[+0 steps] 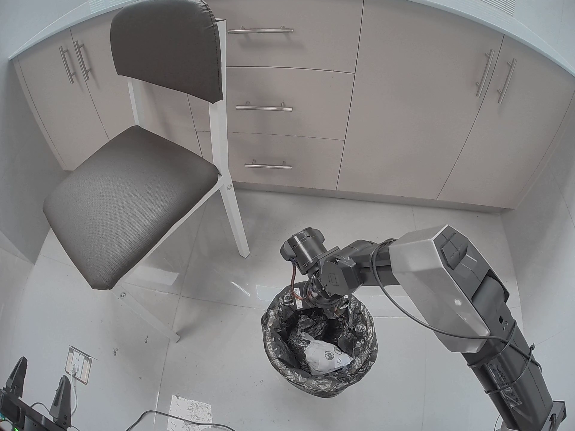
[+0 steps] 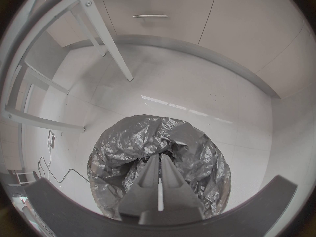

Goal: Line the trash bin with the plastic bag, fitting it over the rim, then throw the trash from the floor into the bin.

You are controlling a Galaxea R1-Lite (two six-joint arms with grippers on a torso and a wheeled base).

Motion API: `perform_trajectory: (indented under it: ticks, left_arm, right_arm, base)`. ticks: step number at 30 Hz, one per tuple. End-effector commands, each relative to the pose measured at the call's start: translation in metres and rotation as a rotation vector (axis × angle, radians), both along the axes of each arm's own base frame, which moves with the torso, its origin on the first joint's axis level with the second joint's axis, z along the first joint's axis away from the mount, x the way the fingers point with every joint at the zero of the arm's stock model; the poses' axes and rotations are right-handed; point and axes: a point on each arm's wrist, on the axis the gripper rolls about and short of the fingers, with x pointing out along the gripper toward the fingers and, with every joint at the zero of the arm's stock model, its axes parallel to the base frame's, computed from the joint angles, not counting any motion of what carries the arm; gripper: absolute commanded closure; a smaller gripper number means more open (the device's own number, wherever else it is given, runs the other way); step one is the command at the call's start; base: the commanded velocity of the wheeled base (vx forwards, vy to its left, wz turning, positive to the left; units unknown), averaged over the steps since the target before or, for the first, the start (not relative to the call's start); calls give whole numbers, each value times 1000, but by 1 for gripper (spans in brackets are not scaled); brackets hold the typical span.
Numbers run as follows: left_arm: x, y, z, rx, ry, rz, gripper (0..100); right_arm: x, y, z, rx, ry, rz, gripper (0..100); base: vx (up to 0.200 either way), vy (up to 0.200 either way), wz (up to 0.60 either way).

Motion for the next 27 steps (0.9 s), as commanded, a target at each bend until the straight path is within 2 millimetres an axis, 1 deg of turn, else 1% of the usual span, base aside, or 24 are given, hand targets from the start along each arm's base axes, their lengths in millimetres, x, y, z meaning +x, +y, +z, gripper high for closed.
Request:
perform_trajectory:
  ticks: [1,6,9,13,16,17,19,27]
  left_arm:
    - [0,0,-1,0,1,0,0]
    - [0,0,-1,0,1,0,0]
    - [0,0,-1,0,1,0,0]
    - [0,0,-1,0,-1,0,0]
    - [0,0,-1,0,-2,0,0]
    - [0,0,-1,0,-2,2,0]
    - [0,0,-1,0,-2,0,0]
    - [0,0,-1,0,-1,0,0]
  right_arm:
    - [2,0,-19,-19,10,11,100]
    - [11,-4,-33,-46,-32,14,100]
    - [18,-11,-48,-71,-43,21,100]
    - [24,-20,-62,-82,-31,0,100]
    - [24,-23,-67,-87,-21,-6,100]
    - [24,-24,-74,-91,-11,-11,100]
    - [24,-25,-77,-92,-7,-13,100]
    - [24,-28,-101,-103,8,-17,100]
  base:
    - [0,0,0]
    - [0,0,0]
    - [0,0,0]
    - [0,0,0]
    - [0,0,0]
    - [0,0,0]
    - [0,0,0]
    - [0,0,0]
